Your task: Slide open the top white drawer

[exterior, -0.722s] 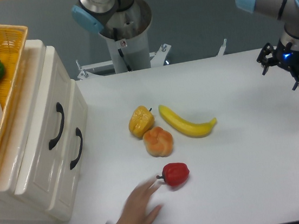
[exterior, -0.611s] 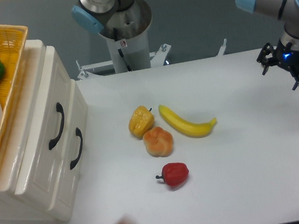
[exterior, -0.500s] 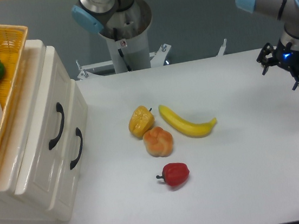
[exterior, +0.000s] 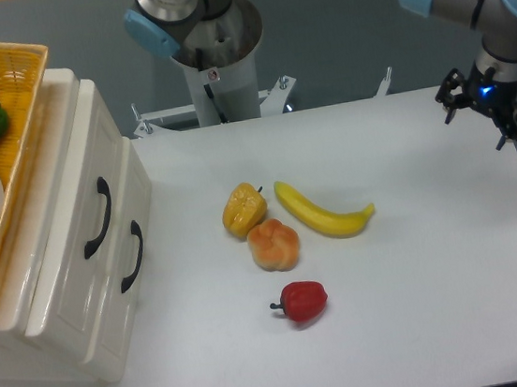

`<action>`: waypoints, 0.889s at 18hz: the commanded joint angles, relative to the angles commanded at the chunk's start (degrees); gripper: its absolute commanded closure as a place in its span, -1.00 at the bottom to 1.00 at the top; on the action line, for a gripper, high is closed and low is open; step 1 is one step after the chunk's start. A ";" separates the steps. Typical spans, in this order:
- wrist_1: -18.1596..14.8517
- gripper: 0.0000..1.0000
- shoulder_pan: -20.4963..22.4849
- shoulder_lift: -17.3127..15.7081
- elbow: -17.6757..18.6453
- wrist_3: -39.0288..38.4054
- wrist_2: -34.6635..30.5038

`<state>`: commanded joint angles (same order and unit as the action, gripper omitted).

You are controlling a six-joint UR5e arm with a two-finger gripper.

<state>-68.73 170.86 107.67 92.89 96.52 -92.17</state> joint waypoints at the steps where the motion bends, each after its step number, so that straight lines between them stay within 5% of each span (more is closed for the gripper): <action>1: -0.17 -1.00 -0.35 -0.18 0.18 -3.24 -3.07; 7: -2.19 -1.00 -8.34 -2.11 1.50 -17.83 -7.32; 13: -2.37 -1.00 -19.14 -3.44 3.61 -36.99 -2.13; 16: -2.72 -1.00 -20.92 -4.31 4.23 -42.79 4.95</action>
<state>-71.45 149.94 103.36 97.12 53.73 -87.22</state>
